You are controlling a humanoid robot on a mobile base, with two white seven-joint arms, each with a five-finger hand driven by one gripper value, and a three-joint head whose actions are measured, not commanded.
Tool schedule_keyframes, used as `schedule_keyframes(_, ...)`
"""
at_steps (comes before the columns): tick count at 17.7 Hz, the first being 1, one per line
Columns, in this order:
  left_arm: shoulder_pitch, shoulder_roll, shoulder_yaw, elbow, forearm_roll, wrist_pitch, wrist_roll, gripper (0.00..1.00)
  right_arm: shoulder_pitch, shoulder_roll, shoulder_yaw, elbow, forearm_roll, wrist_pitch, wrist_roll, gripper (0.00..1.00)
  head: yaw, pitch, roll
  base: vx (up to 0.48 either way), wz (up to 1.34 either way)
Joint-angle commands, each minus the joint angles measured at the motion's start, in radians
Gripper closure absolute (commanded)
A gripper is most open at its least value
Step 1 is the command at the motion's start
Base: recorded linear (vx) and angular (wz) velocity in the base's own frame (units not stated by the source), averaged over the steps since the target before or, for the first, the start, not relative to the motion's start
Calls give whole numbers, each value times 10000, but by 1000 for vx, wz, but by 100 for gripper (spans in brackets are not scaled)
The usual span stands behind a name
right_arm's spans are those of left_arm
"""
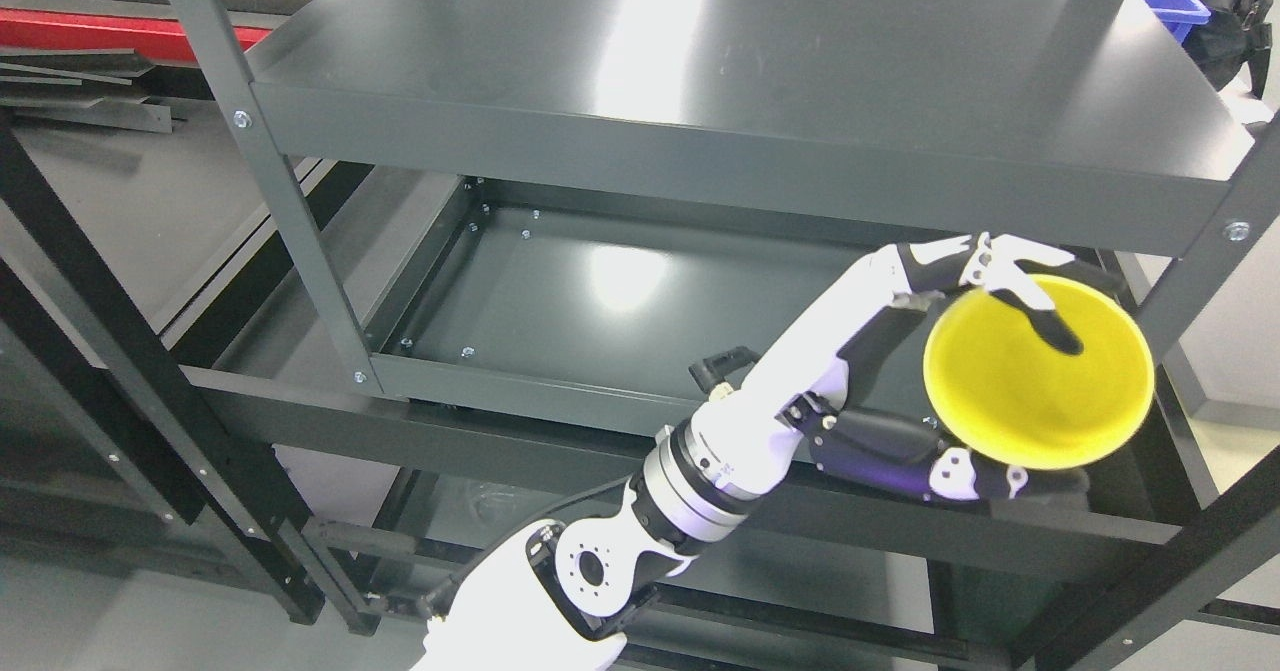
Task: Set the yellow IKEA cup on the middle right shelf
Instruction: 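Extend the left arm to bring the cup over the upper shelf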
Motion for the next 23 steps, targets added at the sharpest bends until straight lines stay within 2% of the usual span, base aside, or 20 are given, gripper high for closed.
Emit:
schedule_keyframes(1, -871, 175, 1197, -83, -3, 235, 46, 99, 60, -174, 0, -1, 0, -6, -7, 1, 0, 0, 0, -39, 79)
schedule_keyframes(4, -1453, 175, 1995, 116, -3, 969, 489, 99, 60, -174, 0, -1, 0, -6, -7, 1, 0, 0, 0, -13, 62)
schedule_keyframes(7, -1945, 175, 2258, 301, -3, 1430, 781, 100, 60, -174, 0, -1, 0, -6, -7, 1, 0, 0, 0, 7, -27)
schedule_keyframes(16, -3433, 175, 2641, 914, -3, 3531, 3541, 100, 60, -174, 0, -1, 0, -6, -7, 1, 0, 0, 0, -14, -127)
schedule_keyframes(20, -3741, 175, 3575, 1771, -18, 4682, 4126, 100, 60, -174, 0, -1, 0, -6, -7, 1, 0, 0, 0, -11, -232)
schedule_keyframes(23, -3741, 175, 4618, 2187, -79, 6061, 4509, 100, 60, -174, 0, -1, 0, -6, -7, 1, 0, 0, 0, -1, -85)
